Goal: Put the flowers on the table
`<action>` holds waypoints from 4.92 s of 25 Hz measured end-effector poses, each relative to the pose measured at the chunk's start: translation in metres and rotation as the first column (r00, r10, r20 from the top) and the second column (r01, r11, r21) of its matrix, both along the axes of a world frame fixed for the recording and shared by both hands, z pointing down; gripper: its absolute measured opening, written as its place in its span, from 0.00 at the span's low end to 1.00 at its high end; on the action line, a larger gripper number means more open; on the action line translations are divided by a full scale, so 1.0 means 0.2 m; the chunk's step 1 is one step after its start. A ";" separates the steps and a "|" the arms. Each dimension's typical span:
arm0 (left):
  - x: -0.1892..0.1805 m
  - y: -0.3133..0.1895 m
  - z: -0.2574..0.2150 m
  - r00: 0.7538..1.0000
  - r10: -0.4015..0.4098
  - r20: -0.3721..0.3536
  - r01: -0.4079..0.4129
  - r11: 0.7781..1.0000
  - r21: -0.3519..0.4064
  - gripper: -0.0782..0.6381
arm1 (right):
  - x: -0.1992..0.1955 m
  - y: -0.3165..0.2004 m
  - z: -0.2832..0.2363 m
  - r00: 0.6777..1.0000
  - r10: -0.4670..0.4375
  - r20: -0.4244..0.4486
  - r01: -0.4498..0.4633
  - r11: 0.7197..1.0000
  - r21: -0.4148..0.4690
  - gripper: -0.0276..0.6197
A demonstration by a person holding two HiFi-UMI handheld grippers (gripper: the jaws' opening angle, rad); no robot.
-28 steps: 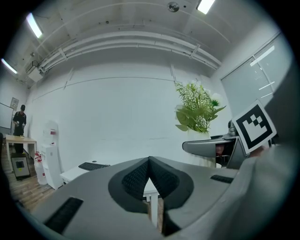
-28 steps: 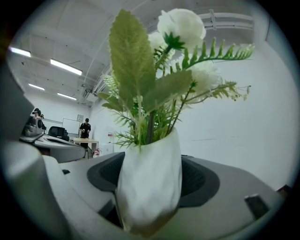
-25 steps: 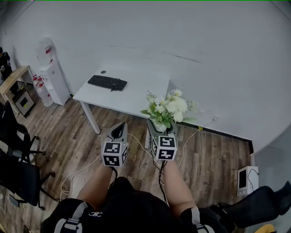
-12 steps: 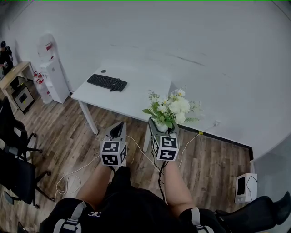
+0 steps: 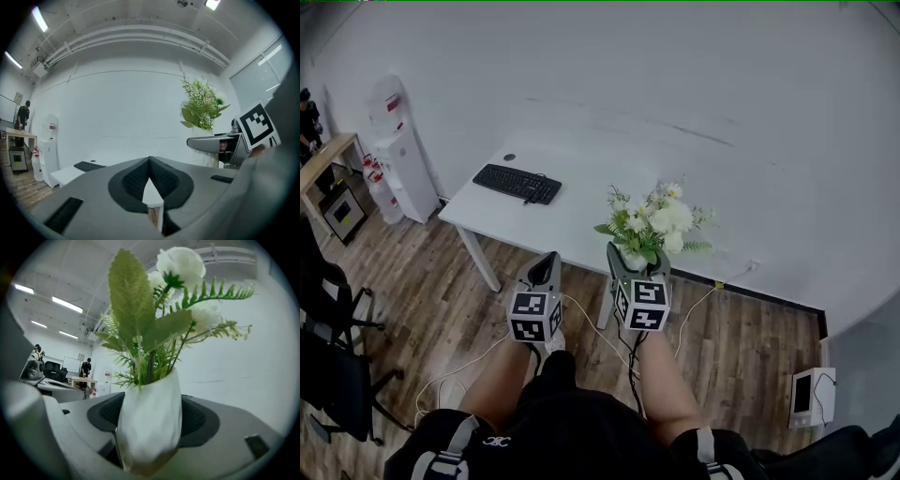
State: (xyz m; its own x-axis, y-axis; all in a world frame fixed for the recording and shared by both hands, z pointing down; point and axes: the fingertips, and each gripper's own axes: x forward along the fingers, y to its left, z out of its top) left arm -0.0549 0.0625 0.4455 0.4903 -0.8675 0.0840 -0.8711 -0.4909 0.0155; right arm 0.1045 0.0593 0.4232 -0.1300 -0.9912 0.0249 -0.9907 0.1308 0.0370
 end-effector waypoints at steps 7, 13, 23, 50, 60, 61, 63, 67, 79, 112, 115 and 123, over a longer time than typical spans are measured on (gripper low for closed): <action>-0.01 -0.59 -0.02 1.000 0.015 0.020 -0.015 1.000 -0.004 0.11 | -0.02 -0.59 0.01 1.000 0.011 -0.007 -0.011 1.000 -0.016 0.59; -0.07 -1.18 -0.10 1.000 0.016 0.011 -0.016 1.000 0.000 0.11 | -0.08 -1.17 -0.08 1.000 0.012 -0.013 -0.012 1.000 -0.005 0.59; -0.15 -2.11 -0.08 1.000 0.027 -0.003 -0.027 0.998 -0.054 0.11 | -0.10 -2.08 -0.10 0.999 0.046 -0.016 -0.046 0.999 0.005 0.59; 0.10 -3.01 0.16 0.996 0.070 0.061 -0.060 0.986 -0.155 0.11 | 0.23 -3.17 0.06 0.997 0.072 -0.033 -0.069 0.995 0.065 0.59; 0.12 -3.40 0.45 0.992 0.029 0.122 0.003 0.966 -0.260 0.11 | 0.38 -3.77 0.35 0.998 0.058 -0.024 -0.057 0.998 0.026 0.59; 0.12 -3.43 0.49 0.991 0.028 0.130 0.008 0.962 -0.272 0.11 | 0.39 -3.82 0.39 0.998 0.058 -0.016 -0.058 0.998 0.019 0.59; 0.13 -3.48 0.56 0.989 0.028 0.144 0.016 0.956 -0.295 0.11 | 0.41 -3.90 0.48 0.998 0.060 -0.008 -0.060 0.998 0.002 0.59; 0.15 -3.59 0.62 0.990 0.029 0.141 0.014 0.956 -0.291 0.11 | 0.42 -4.04 0.63 0.998 0.065 -0.012 -0.066 0.997 -0.027 0.59; 0.19 -3.72 0.83 0.981 0.039 0.189 0.029 0.938 -0.345 0.11 | 0.48 -4.26 1.01 0.997 0.069 -0.015 -0.071 0.992 -0.105 0.59; 0.21 -3.53 0.71 0.980 0.054 0.191 0.007 0.953 -0.303 0.11 | 0.37 -3.81 1.02 0.997 0.002 0.074 0.003 0.998 -0.063 0.81; 0.21 -3.46 0.63 0.983 0.055 0.174 -0.003 0.959 -0.285 0.11 | 0.36 -3.64 0.94 0.996 0.013 0.090 -0.007 0.998 -0.063 0.70; 0.26 -3.23 0.38 0.993 0.057 0.107 -0.033 0.978 -0.208 0.11 | 0.34 -3.20 0.68 0.995 0.041 0.087 -0.037 0.998 -0.049 0.17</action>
State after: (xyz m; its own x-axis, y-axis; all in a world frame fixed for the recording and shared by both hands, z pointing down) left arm -0.0026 -0.5841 0.5220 0.5060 -0.8033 0.3141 -0.8501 -0.5260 0.0242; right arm 0.1730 -0.5815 0.5598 -0.0954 -0.9935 0.0619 -0.9942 0.0920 -0.0555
